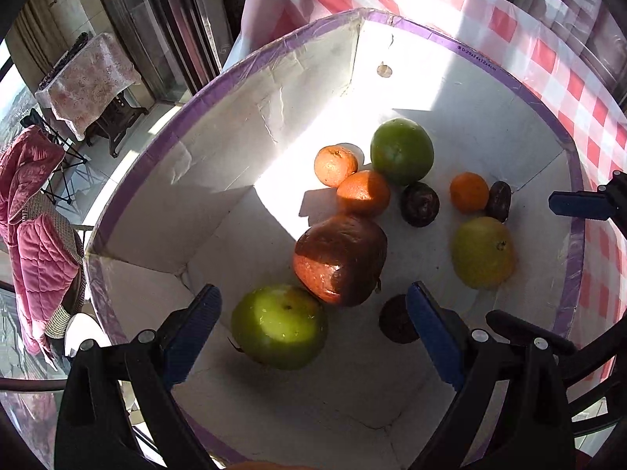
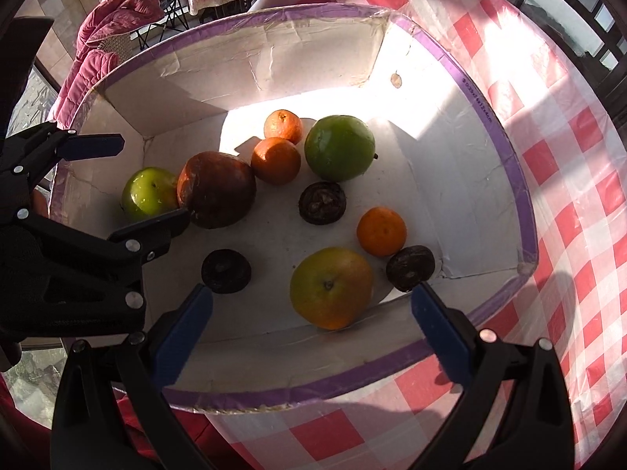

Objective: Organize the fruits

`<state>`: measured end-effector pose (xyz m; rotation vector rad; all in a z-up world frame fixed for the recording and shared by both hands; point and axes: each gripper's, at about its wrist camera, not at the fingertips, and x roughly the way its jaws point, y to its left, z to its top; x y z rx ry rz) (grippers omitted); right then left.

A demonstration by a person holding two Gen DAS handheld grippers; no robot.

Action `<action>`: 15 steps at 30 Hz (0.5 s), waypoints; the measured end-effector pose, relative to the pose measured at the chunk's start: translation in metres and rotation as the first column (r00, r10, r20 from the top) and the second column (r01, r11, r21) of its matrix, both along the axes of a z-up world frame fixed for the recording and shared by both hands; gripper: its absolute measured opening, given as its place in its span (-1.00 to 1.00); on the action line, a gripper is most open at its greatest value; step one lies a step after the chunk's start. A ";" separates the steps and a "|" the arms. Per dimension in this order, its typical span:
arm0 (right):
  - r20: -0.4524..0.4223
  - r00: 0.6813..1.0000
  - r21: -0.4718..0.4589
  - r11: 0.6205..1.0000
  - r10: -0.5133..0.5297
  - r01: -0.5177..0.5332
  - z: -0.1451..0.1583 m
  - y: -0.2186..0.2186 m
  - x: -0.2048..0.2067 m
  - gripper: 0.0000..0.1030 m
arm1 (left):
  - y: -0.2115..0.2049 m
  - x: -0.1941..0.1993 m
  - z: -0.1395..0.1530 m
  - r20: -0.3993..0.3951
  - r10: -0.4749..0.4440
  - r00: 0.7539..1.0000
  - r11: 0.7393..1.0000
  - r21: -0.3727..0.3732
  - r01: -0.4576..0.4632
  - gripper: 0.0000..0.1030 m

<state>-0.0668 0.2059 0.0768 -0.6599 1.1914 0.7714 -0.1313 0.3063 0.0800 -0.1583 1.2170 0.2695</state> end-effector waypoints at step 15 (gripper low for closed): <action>0.009 1.000 0.005 1.000 0.004 -0.004 -0.001 -0.001 -0.002 0.97 | 0.008 0.002 -0.004 -0.032 0.036 0.999 0.999 0.013 -0.035 0.78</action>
